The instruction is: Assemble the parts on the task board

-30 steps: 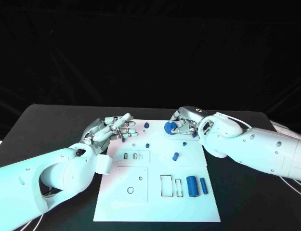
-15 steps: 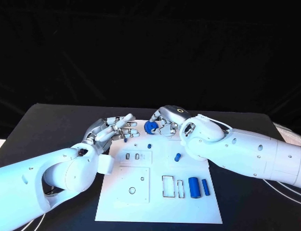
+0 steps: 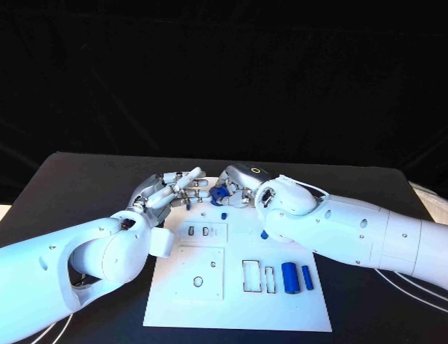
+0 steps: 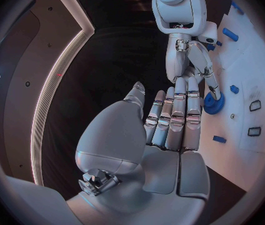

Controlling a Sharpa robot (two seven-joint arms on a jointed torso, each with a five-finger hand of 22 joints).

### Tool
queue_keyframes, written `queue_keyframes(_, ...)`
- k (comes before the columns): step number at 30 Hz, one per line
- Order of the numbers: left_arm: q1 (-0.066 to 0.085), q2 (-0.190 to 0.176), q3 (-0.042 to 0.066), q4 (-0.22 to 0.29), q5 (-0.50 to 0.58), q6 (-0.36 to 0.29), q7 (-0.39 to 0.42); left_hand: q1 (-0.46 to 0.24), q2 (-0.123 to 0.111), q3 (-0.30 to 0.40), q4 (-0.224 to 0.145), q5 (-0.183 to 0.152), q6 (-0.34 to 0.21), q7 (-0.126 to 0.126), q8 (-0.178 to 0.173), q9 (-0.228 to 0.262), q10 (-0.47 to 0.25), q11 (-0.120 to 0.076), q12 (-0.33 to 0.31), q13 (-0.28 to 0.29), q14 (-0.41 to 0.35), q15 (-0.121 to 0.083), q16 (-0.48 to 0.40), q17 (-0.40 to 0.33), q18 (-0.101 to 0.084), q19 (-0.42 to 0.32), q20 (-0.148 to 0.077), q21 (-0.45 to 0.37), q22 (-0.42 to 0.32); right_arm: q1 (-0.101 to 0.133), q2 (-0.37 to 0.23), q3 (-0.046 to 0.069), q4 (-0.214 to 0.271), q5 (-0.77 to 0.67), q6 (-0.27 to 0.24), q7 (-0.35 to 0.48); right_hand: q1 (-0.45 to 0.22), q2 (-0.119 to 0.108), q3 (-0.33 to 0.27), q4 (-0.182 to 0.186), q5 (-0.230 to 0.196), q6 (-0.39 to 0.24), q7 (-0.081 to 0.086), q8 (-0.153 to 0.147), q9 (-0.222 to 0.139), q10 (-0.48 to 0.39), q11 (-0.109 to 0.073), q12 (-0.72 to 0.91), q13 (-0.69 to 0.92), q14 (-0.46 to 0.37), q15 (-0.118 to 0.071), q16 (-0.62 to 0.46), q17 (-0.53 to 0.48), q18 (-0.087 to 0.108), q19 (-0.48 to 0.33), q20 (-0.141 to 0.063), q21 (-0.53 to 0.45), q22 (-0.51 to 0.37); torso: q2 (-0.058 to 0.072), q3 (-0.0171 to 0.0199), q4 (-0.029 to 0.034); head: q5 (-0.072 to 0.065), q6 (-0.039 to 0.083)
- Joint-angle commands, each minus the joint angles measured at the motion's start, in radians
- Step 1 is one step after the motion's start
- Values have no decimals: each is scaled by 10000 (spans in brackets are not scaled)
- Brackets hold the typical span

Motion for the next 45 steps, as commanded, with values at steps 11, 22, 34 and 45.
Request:
queue_keyframes(11,7,25,7,4,9,177,95,68,20,15,-51,49,-21,34,-30,-10,-7,30,-52,-9,-48,14,-34,18,9,-3,29,-54,-16,-46,154,-68,-290,-353,5,-327,-466,-567,-88,442,-108,-1252,297,-552,-63,-1075,399,-1767,-1455,624,283,-7,219,-54,-134,189,-72,-189,16,20,-26,-1,4)
queue_keyframes(22,7,-10,6,-14,9,170,77,66,24,14,-59,49,-28,38,-32,-11,-14,33,-56,-10,-55,17,-44,23,9,-4,32,-64,-21,-48,94,-100,-244,8,147,-62,-915,-674,-919,1163,115,-1540,377,-465,-37,-1171,503,-1895,-1583,622,384,12,270,-47,-153,328,-69,-183,11,16,-21,-15,-18)
queue_keyframes(34,7,-20,6,-17,9,179,63,66,24,14,-59,49,-28,38,-32,-11,-14,33,-56,-10,-55,17,-44,23,9,-4,32,-64,-21,-55,34,-104,-232,885,551,71,-1492,-131,-1262,1951,867,-887,212,-281,35,-624,373,-950,-733,656,280,83,402,-93,-43,239,71,68,10,13,-5,-34,-43)
queue_keyframes(45,7,-22,6,-16,9,181,56,66,24,14,-59,49,-28,38,-32,-11,-14,33,-56,-10,-55,17,-44,23,9,-4,32,-64,-21,-58,59,-104,-356,781,471,-436,-980,-295,-1370,1730,600,-1857,451,-543,-97,-1001,568,-1324,-1032,665,430,138,523,-90,-81,351,54,27,8,3,-15,-34,-53)
